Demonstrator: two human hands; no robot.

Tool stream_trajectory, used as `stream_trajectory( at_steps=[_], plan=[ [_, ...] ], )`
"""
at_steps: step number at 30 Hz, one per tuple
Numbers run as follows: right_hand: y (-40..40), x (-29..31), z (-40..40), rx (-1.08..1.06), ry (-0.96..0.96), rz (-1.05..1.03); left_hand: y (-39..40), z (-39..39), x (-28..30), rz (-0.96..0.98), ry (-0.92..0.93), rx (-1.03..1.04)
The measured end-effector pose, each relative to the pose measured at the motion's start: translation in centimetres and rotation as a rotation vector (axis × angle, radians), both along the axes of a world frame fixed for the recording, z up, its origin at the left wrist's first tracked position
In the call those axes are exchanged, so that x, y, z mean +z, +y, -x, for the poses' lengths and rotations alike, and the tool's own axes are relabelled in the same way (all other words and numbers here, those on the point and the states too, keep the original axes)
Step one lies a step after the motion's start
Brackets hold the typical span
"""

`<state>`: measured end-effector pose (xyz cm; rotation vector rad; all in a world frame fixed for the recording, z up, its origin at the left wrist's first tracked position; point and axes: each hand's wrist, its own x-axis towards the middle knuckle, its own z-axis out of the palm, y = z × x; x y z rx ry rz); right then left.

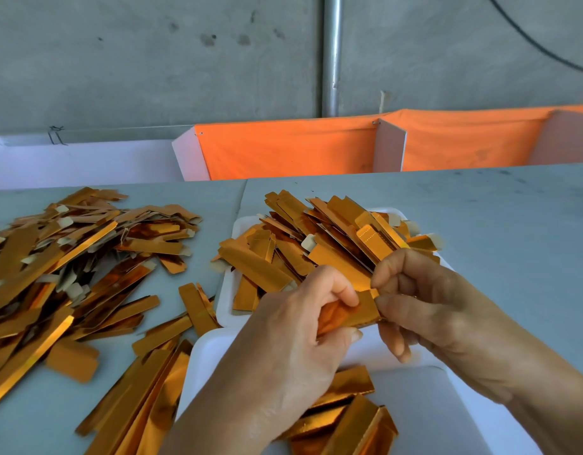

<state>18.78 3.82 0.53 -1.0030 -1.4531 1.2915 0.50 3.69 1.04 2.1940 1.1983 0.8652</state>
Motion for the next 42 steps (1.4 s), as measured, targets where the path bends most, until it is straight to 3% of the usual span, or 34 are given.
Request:
stream_trajectory(
  at_steps=[9,14,19,32,42],
  plan=[
    [0.2,0.0,-0.6,0.046,-0.021,0.046,-0.3,-0.2,0.1,-0.001,0.011,-0.030],
    [0.2,0.1,-1.4,0.213,0.267,0.181,-0.4,0.1,0.7,0.052,-0.079,-0.064],
    [0.6,-0.2,-1.7,0.304,0.390,0.246,-0.4,0.1,0.9,0.134,-0.176,-0.153],
    [0.7,-0.5,-1.7,0.313,0.368,0.271,-0.3,0.3,0.8,0.242,-0.226,-0.242],
    [0.7,-0.7,-1.5,0.280,0.325,0.226,-0.2,0.1,0.5,0.257,-0.252,-0.190]
  ],
)
